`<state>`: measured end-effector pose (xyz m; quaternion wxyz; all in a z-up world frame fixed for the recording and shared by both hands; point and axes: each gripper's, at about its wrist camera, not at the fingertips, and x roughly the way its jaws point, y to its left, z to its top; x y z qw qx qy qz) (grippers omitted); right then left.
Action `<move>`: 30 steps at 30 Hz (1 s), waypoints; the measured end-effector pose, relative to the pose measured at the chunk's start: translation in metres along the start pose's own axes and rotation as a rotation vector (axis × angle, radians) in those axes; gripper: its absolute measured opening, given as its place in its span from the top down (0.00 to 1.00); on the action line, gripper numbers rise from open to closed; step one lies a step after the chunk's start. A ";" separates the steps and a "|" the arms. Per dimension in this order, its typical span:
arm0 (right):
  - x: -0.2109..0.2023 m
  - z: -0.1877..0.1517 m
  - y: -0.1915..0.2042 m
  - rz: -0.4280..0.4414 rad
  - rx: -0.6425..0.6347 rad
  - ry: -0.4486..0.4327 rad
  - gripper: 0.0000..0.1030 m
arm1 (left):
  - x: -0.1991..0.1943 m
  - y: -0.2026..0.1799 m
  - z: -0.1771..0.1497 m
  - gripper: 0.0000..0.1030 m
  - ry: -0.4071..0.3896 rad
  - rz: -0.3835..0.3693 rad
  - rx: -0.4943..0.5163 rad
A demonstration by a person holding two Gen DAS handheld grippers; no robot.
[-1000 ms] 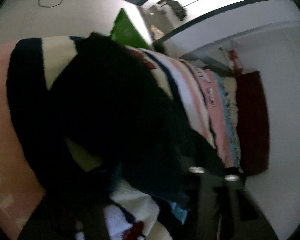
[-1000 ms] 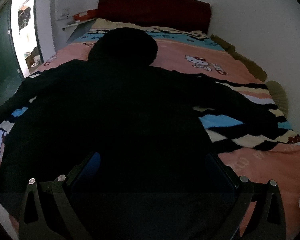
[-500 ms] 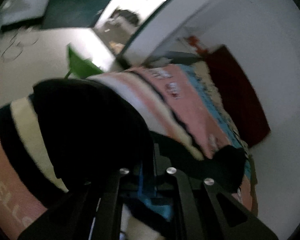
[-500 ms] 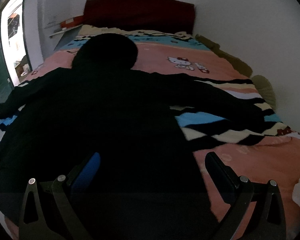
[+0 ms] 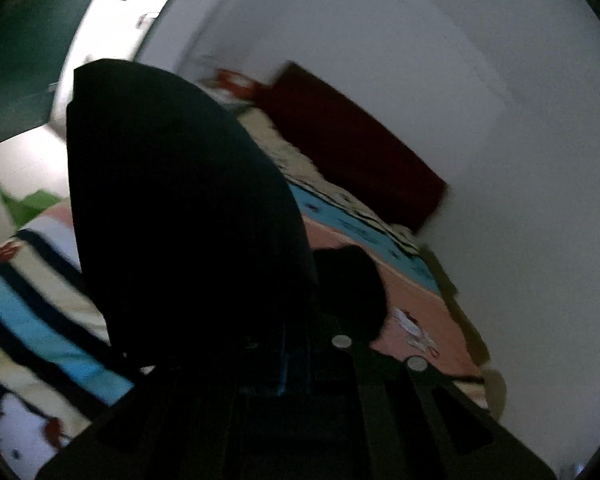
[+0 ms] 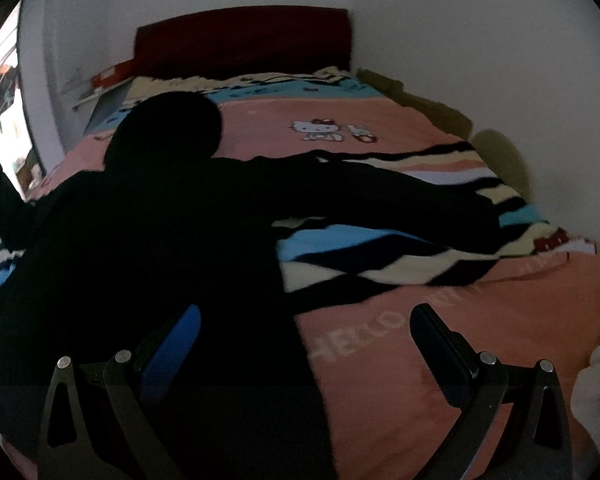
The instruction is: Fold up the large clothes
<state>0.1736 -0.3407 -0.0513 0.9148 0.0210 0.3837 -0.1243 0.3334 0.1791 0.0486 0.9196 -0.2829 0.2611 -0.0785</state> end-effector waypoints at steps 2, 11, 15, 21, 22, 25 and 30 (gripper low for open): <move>0.004 -0.001 -0.014 0.001 0.029 0.002 0.01 | 0.014 -0.028 -0.008 0.95 0.028 -0.039 0.036; 0.007 0.001 -0.049 -0.001 0.079 -0.017 0.01 | 0.103 -0.106 -0.074 0.95 0.214 -0.108 0.146; 0.009 0.000 -0.061 -0.005 0.098 -0.020 0.01 | 0.140 -0.117 -0.123 0.95 0.342 -0.073 0.237; 0.016 -0.002 -0.065 0.003 0.110 -0.004 0.01 | 0.168 -0.115 -0.197 0.94 0.498 0.048 0.400; 0.016 -0.002 -0.065 0.005 0.110 -0.004 0.01 | 0.173 -0.113 -0.205 0.92 0.522 0.070 0.420; 0.015 -0.002 -0.065 0.005 0.107 -0.007 0.01 | 0.184 -0.104 -0.226 0.83 0.579 0.092 0.439; 0.015 -0.003 -0.065 -0.007 0.111 -0.003 0.01 | 0.174 -0.120 -0.228 0.52 0.570 0.038 0.478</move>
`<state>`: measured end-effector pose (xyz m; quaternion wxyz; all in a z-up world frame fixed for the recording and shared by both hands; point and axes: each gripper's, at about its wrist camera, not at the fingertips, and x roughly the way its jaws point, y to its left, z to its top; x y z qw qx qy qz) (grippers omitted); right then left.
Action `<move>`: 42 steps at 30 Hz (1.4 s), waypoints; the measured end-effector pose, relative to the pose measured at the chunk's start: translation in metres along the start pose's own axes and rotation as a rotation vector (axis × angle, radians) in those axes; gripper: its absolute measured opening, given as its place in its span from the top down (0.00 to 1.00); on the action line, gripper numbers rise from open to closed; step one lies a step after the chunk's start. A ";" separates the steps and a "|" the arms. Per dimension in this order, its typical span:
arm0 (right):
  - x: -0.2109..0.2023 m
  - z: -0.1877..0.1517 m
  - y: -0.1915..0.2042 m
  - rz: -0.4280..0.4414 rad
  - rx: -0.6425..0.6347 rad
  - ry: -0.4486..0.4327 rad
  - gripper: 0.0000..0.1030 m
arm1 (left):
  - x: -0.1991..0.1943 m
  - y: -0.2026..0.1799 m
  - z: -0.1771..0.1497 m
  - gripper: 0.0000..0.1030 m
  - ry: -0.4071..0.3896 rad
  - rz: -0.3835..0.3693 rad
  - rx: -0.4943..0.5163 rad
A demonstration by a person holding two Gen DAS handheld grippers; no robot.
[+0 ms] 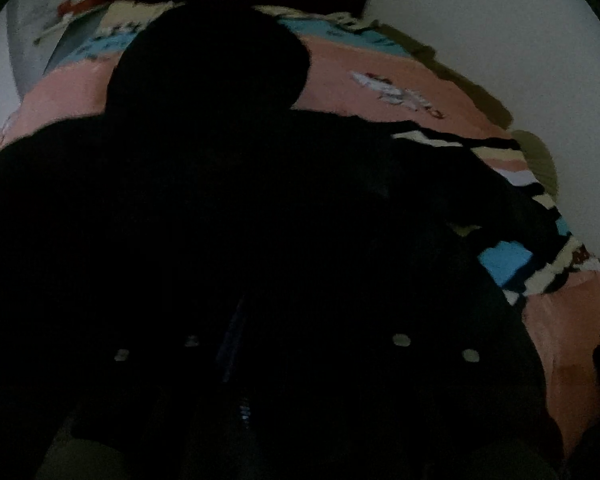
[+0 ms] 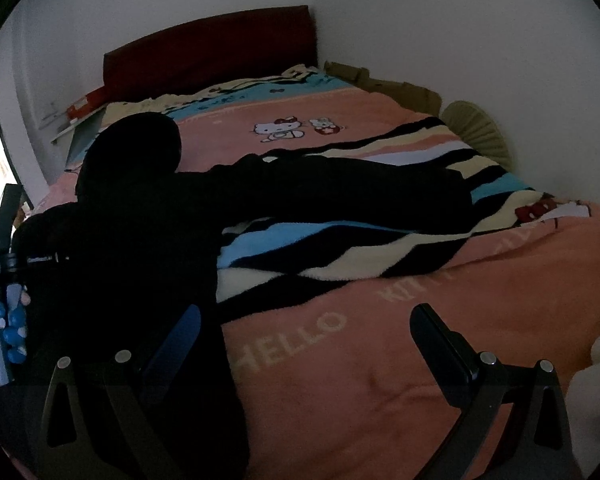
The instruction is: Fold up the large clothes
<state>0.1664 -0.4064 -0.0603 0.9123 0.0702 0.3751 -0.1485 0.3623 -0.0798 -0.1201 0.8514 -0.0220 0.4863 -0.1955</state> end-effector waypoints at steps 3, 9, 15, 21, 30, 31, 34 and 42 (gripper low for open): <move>0.000 0.000 0.003 -0.008 -0.003 0.002 0.01 | -0.025 -0.012 0.000 0.52 -0.024 -0.075 0.017; -0.001 0.008 0.027 0.034 -0.014 0.014 0.00 | -0.068 0.011 -0.004 0.52 -0.090 -0.142 0.036; -0.004 0.046 0.091 0.180 -0.075 0.016 0.01 | -0.102 0.087 0.032 0.52 -0.186 0.070 0.013; 0.014 0.098 0.190 0.319 -0.191 -0.012 0.01 | -0.102 0.153 0.064 0.52 -0.276 0.167 -0.098; 0.136 0.128 0.298 0.285 -0.273 0.061 0.01 | -0.035 0.167 0.064 0.52 -0.258 0.203 -0.100; 0.153 0.130 0.302 0.274 -0.269 0.079 0.01 | -0.028 0.169 0.064 0.52 -0.255 0.206 -0.099; 0.197 0.132 0.305 0.238 -0.264 0.138 0.01 | -0.015 0.171 0.061 0.52 -0.249 0.223 -0.086; 0.232 0.089 0.295 0.202 -0.330 0.300 0.01 | -0.001 0.168 0.046 0.48 -0.179 0.208 -0.023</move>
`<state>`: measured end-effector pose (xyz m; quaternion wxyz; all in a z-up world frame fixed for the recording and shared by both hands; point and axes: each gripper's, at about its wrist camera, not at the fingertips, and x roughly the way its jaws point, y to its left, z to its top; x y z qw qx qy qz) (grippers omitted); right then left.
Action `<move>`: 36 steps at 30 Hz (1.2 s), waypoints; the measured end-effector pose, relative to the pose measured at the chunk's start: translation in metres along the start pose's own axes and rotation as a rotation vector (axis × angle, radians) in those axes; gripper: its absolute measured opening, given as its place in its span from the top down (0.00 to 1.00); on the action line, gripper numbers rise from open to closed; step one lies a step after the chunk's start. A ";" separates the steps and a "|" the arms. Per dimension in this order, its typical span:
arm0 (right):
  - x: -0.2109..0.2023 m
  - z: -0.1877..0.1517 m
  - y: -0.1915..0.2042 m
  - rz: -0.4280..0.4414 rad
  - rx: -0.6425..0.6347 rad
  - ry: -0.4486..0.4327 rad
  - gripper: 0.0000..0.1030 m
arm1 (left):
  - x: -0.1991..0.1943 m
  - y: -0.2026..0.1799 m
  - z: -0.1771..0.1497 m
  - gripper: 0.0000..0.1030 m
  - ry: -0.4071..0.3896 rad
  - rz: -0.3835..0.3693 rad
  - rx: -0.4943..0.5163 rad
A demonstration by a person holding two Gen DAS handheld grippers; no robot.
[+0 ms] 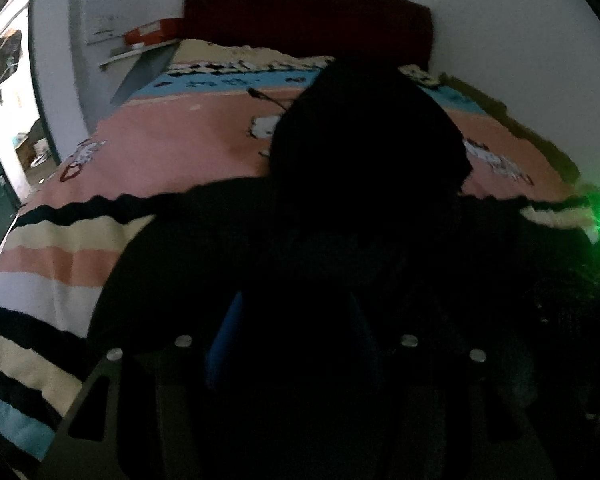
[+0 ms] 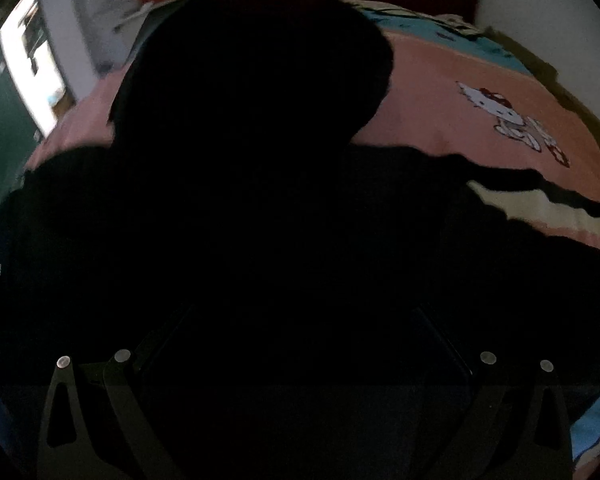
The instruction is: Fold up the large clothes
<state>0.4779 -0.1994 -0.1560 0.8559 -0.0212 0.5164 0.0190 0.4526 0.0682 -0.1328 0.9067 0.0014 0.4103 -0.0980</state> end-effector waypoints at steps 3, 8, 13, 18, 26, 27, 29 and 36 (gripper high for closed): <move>-0.014 -0.023 -0.003 0.024 -0.015 0.013 0.01 | -0.005 -0.004 -0.007 0.48 0.030 -0.026 0.042; -0.040 -0.045 -0.013 0.017 -0.031 0.021 0.01 | -0.026 -0.004 -0.013 0.48 0.023 -0.048 0.045; -0.079 -0.048 -0.019 0.010 -0.002 -0.105 0.01 | -0.034 -0.001 -0.029 0.48 0.022 -0.051 0.019; -0.048 -0.071 -0.017 0.016 -0.021 0.018 0.01 | -0.032 -0.010 -0.038 0.47 0.015 0.000 0.051; -0.104 -0.093 -0.101 0.030 0.198 -0.121 0.01 | -0.066 -0.002 -0.052 0.48 -0.032 -0.028 -0.009; -0.111 -0.096 -0.119 0.013 0.232 -0.138 0.01 | -0.071 0.000 -0.055 0.48 -0.038 -0.023 -0.020; -0.125 -0.106 -0.170 -0.054 0.311 -0.172 0.01 | -0.078 0.004 -0.061 0.48 -0.050 -0.014 -0.043; -0.156 -0.144 -0.339 -0.279 0.574 -0.216 0.07 | -0.084 0.022 -0.078 0.48 -0.068 0.021 -0.146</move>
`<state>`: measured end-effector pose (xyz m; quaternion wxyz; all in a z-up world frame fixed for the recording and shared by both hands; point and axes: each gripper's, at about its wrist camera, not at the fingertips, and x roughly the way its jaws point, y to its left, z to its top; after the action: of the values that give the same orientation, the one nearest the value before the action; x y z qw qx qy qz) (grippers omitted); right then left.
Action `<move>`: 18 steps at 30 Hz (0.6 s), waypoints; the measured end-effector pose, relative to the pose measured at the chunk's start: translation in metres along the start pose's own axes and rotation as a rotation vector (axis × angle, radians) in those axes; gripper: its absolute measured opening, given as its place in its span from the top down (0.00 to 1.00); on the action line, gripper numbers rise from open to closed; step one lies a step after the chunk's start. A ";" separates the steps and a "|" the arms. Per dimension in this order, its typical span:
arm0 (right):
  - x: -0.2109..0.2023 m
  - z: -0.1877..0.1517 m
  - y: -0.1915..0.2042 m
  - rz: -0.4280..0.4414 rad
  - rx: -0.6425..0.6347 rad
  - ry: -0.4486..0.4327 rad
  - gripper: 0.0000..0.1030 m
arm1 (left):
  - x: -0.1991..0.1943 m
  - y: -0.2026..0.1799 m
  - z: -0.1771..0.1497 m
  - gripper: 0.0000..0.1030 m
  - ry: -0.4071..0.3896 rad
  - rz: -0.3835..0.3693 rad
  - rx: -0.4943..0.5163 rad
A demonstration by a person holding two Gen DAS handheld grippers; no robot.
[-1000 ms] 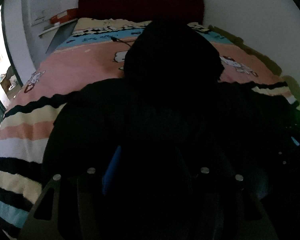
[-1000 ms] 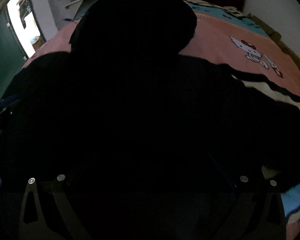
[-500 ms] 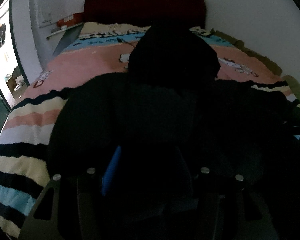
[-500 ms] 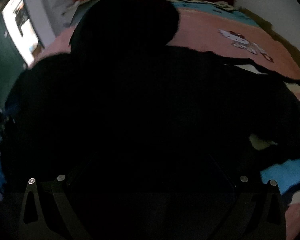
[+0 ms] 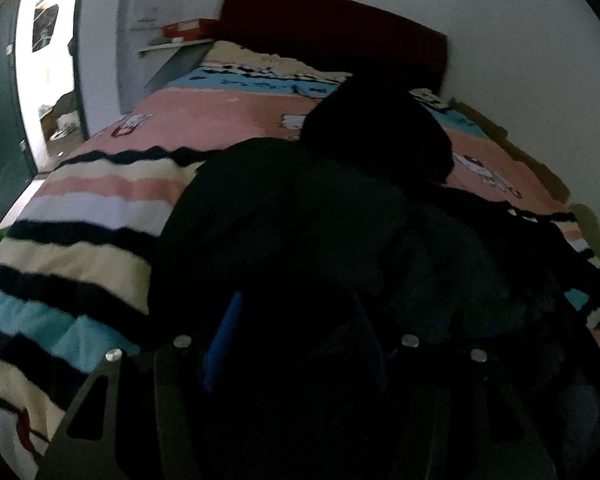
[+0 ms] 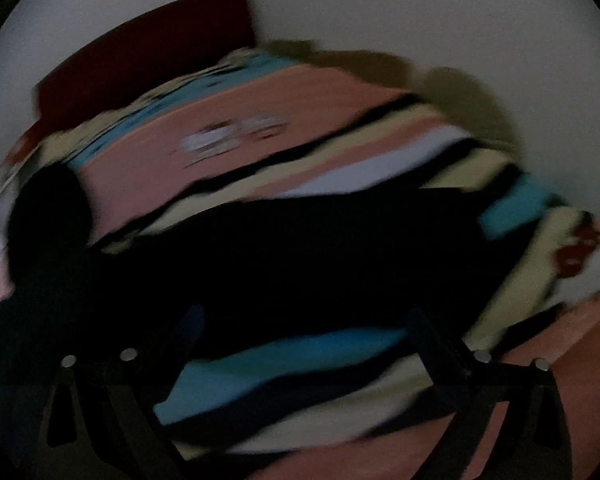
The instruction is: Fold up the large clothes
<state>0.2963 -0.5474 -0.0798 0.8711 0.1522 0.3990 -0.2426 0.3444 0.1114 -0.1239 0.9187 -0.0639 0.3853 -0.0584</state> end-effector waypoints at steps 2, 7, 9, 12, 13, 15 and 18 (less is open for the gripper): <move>0.010 0.012 -0.045 -0.036 0.082 0.005 0.09 | 0.004 0.005 -0.004 0.48 0.008 0.012 -0.024; 0.040 0.027 -0.109 -0.060 0.246 0.025 0.11 | 0.010 0.009 -0.011 0.47 0.016 0.019 -0.051; 0.053 0.027 -0.122 -0.054 0.271 0.046 0.11 | 0.012 0.010 -0.012 0.47 0.026 0.025 -0.054; 0.071 0.021 -0.130 -0.033 0.294 0.084 0.11 | 0.017 0.009 -0.013 0.47 0.041 0.034 -0.051; 0.078 0.018 -0.130 -0.018 0.295 0.103 0.11 | 0.018 0.009 -0.014 0.47 0.045 0.036 -0.050; 0.087 0.017 -0.127 -0.025 0.271 0.116 0.25 | 0.020 0.009 -0.015 0.47 0.050 0.040 -0.050; 0.090 0.017 -0.118 0.009 0.236 0.119 0.60 | 0.021 0.009 -0.016 0.47 0.054 0.044 -0.049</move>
<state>0.2933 -0.6811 -0.1469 0.8232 0.2695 0.4178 -0.2743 0.3484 0.1158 -0.1513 0.9073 -0.0763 0.4124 -0.0306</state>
